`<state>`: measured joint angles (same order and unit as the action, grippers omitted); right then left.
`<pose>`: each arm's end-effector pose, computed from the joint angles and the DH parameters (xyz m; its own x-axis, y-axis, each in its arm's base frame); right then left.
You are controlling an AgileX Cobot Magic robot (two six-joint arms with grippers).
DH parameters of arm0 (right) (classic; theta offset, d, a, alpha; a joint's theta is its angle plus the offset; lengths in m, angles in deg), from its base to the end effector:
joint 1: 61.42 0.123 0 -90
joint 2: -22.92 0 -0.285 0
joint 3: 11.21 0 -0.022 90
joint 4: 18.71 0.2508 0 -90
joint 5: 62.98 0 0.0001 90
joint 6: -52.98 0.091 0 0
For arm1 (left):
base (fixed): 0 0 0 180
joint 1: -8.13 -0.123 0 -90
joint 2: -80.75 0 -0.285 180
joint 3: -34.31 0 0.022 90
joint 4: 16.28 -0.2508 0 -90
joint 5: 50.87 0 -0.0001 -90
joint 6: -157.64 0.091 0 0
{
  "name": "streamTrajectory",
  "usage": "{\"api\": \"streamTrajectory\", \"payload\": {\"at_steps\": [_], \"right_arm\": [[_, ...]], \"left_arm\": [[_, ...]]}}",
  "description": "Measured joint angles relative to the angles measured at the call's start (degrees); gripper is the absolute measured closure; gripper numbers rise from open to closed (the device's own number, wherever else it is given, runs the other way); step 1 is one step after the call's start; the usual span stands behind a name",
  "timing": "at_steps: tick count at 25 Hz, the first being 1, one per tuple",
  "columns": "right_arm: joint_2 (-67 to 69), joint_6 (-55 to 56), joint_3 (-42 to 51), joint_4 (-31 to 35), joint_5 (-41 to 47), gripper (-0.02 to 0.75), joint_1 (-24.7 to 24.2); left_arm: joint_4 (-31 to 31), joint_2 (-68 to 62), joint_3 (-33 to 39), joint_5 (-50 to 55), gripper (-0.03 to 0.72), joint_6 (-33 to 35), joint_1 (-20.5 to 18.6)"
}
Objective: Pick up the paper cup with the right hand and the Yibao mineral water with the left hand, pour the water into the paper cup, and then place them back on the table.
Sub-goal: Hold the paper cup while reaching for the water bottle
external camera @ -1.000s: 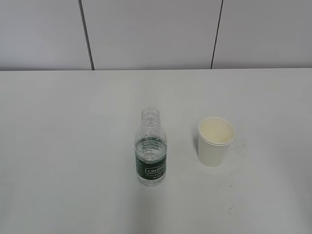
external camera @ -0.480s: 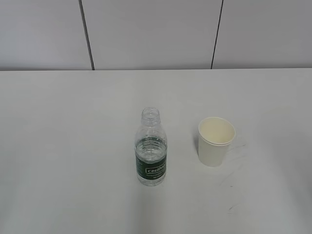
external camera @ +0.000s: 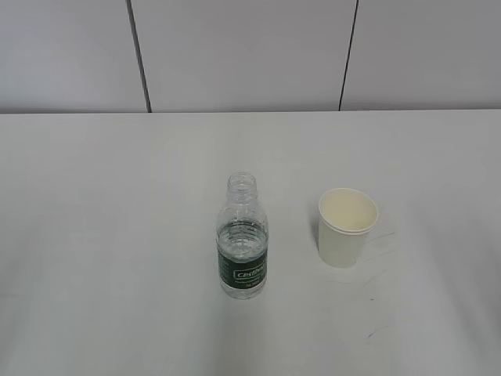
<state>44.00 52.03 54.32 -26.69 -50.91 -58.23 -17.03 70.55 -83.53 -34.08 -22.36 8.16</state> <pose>0.0731 0.0014 0.2487 -0.1429 -0.1604 -0.9767 -0.0493 0.9867 -0.1548 0.0428 0.0003 0.2717 0.0148 0.0125 -0.9998 -0.0034 0.9999 0.0125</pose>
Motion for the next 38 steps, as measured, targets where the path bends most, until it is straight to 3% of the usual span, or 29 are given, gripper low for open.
{"api": "streamTrajectory", "payload": {"at_steps": [5,38], "right_arm": [[0.8,0.0,2.1,-0.1,-7.2,0.146,0.0],[20.2,-0.2,3.4,-1.8,-21.4,0.148,0.0]], "left_arm": [[0.0,-6.6,0.0,-2.9,0.219,0.0,0.0],[-0.1,-39.4,2.2,-31.3,0.219,0.0,0.0]]}}
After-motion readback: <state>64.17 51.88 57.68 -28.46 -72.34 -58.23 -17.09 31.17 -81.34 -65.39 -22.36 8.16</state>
